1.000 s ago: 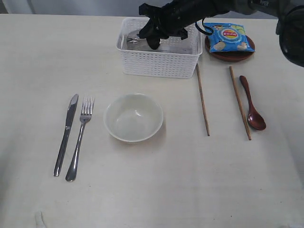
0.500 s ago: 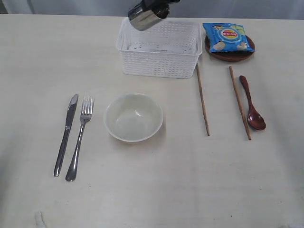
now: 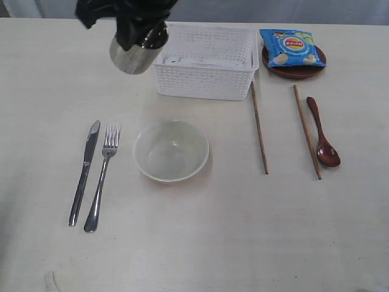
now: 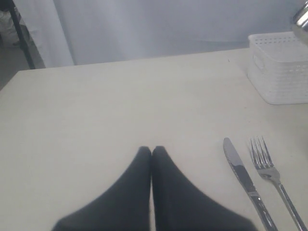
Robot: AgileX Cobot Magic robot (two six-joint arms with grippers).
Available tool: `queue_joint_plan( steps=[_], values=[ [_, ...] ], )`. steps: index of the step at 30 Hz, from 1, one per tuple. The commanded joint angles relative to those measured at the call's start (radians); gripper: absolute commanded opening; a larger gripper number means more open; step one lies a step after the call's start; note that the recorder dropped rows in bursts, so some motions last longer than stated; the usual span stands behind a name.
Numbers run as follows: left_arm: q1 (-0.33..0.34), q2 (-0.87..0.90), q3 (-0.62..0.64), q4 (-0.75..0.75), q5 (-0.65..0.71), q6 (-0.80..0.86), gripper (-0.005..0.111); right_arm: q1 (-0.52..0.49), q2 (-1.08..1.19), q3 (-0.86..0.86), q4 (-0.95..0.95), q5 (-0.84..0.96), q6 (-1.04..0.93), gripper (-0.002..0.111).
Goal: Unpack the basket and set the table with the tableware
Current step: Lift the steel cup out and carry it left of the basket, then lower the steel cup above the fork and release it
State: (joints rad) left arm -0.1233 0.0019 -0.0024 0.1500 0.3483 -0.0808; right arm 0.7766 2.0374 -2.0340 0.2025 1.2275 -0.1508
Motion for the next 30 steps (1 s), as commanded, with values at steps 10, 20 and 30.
queue_joint_plan(
  steps=[10,20,30],
  values=[
    [-0.005,-0.002,0.002,-0.006,-0.001,-0.002,0.000,0.098,0.357,-0.357,-0.185,-0.006,0.136,0.000],
    [-0.005,-0.002,0.002,-0.003,-0.001,-0.002,0.000,0.087,0.442,-0.381,-0.224,-0.006,0.132,0.000],
    [-0.005,-0.002,0.002,-0.001,-0.001,-0.002,0.000,0.084,0.458,-0.381,-0.203,-0.061,0.099,0.006]
  ],
)
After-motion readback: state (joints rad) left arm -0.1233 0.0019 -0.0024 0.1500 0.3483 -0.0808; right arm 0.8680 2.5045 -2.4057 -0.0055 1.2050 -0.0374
